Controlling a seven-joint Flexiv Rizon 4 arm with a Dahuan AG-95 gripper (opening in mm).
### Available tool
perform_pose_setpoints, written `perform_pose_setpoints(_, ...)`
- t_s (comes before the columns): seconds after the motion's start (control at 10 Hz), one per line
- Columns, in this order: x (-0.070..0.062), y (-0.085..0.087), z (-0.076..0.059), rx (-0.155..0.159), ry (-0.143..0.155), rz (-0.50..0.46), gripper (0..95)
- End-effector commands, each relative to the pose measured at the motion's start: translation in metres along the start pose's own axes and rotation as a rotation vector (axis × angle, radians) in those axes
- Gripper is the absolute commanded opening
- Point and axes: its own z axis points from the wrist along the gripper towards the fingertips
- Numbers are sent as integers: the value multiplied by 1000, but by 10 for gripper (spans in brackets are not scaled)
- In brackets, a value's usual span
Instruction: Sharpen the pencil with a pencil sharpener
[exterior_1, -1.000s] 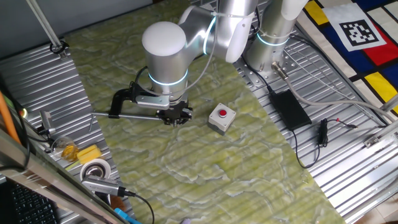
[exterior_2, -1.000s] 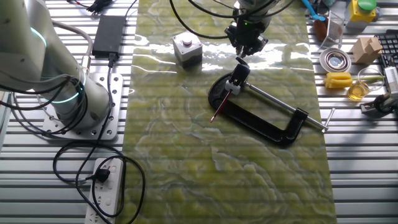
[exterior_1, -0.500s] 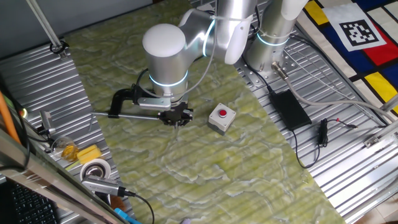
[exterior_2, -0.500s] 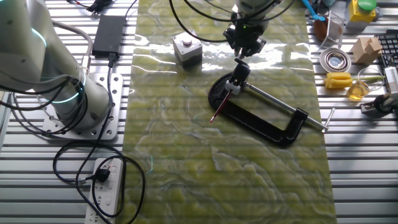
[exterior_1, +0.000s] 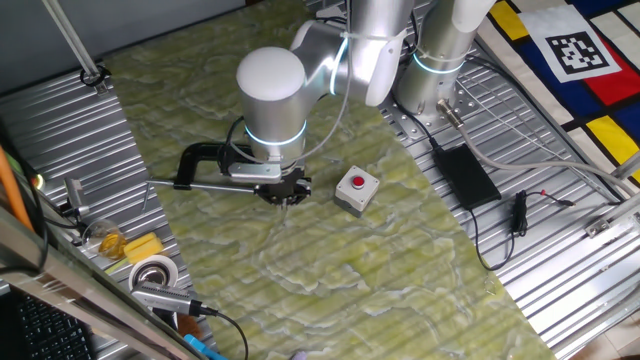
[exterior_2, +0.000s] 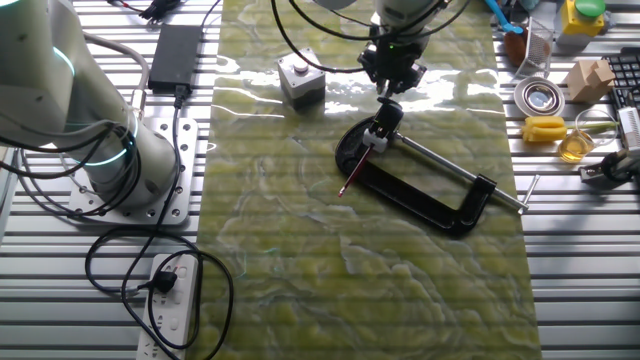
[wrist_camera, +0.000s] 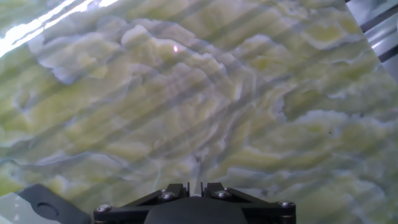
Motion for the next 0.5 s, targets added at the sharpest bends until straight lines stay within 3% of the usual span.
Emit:
perform_pose_setpoints(0.1,0,-1,3,1,-8,-9,0)
perform_pose_setpoints(0.5,0,-2,11,9,-16,-19,0)
